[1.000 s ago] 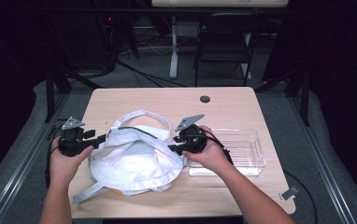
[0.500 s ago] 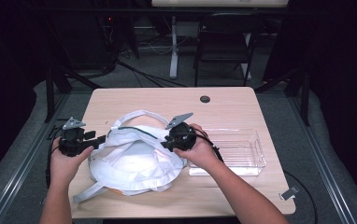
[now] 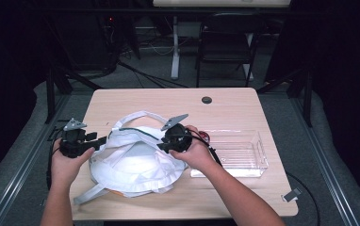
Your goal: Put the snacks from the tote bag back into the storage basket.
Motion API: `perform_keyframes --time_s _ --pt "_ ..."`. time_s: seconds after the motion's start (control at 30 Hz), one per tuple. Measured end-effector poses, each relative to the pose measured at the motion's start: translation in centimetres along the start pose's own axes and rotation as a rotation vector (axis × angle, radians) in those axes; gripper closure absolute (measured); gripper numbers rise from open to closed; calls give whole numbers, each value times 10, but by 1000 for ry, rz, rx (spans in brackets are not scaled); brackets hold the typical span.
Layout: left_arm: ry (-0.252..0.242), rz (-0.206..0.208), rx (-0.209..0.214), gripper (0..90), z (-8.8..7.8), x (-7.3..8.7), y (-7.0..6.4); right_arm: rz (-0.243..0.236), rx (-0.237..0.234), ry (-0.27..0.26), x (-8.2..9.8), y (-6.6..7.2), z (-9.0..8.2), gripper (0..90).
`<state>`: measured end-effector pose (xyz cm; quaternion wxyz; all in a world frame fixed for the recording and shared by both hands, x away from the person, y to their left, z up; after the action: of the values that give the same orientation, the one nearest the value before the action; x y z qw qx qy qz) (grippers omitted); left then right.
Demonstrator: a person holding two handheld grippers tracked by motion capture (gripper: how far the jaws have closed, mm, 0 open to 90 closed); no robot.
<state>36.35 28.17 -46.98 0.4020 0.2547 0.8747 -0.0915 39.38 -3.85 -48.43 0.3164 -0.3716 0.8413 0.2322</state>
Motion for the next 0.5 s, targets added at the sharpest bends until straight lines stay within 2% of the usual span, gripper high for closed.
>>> perform_keyframes --time_s 0.3,0.47,0.5 --pt "5 4 -13 566 0 0 -1 11 -16 -21 10 9 -6 680" --pt "9 -5 -13 573 -1 0 0 -9 -28 -37 19 18 -9 688" --pt "7 -6 -14 573 0 1 0 -25 -23 -33 21 20 -10 687"
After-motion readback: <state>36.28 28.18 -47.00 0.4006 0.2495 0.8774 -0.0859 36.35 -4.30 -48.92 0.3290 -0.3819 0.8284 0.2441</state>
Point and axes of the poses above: each handheld gripper's, and its own axes: z roughly forward along the jaws, x roughly out of its underside, y roughly to its left, the point moved 1 cm from there along z, roughly forward along the jaws, and after that the axes turned 9 degrees about z, right-handed, at the moved point
